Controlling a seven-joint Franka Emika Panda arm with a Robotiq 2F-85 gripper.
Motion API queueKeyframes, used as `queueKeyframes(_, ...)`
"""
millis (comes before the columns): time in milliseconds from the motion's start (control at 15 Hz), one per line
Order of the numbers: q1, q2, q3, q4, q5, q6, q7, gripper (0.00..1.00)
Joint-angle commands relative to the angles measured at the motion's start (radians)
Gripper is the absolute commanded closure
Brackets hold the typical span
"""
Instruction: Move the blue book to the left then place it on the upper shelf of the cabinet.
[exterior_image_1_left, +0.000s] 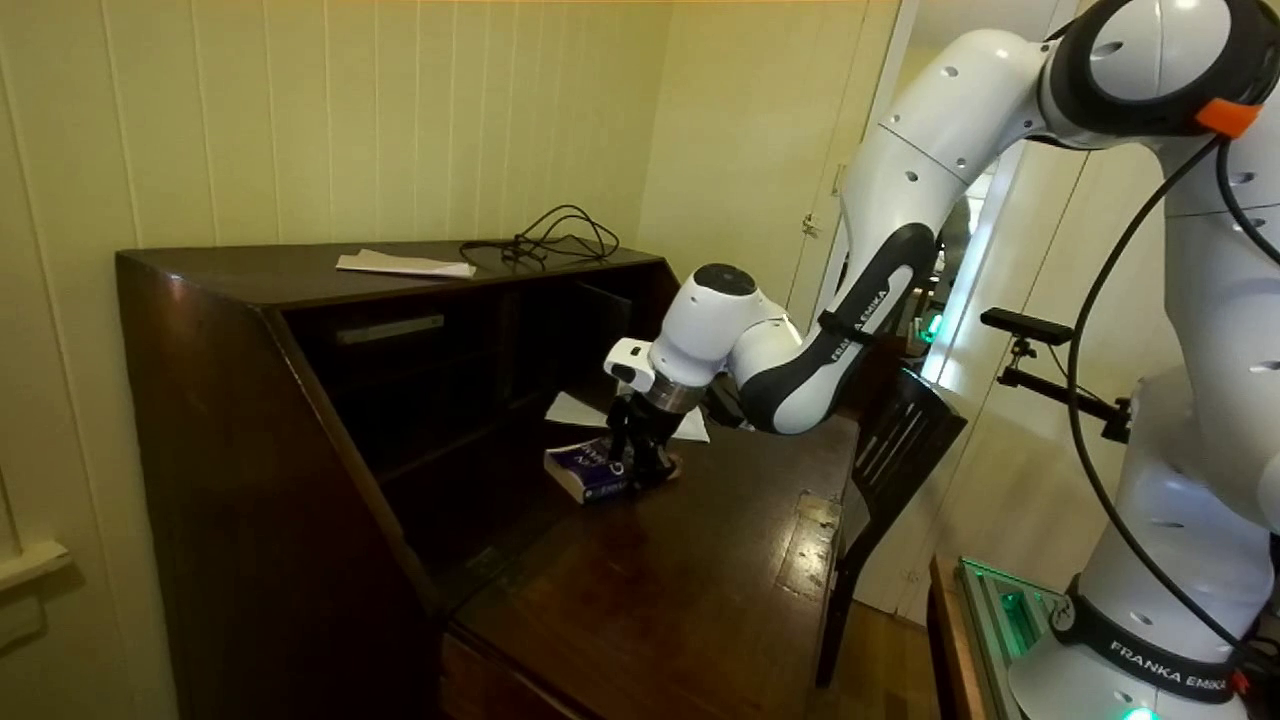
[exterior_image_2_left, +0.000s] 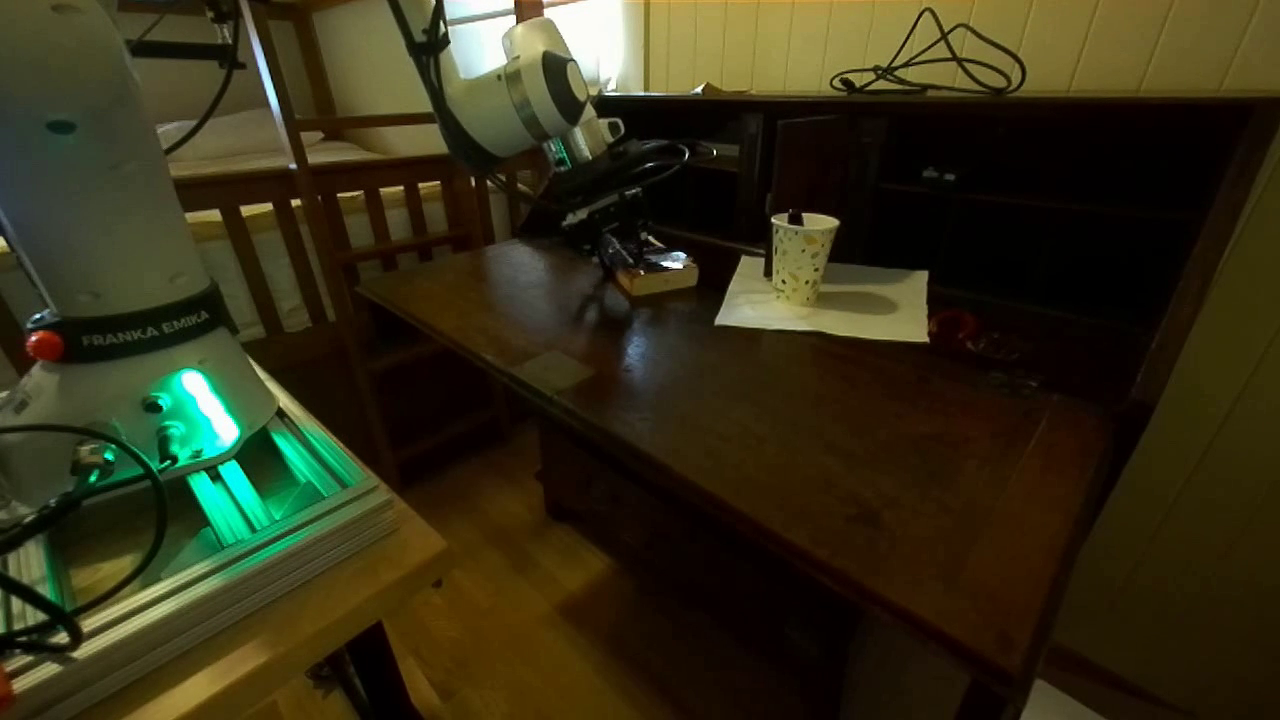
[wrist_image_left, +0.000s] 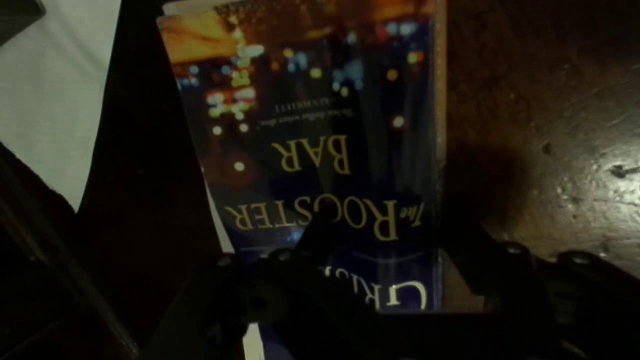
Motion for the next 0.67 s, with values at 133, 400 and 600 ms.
queueKeyframes(133, 0.028, -0.017, -0.035, 0.011, -0.021, -0.032, 0.04, 0.8)
queueKeyframes(400, 0.019, -0.082, -0.03, -0.007, 0.008, -0.113, 0.032, 0.53)
queueKeyframes(600, 0.021, -0.127, -0.027, -0.022, 0.007, -0.142, 0.051, 0.38)
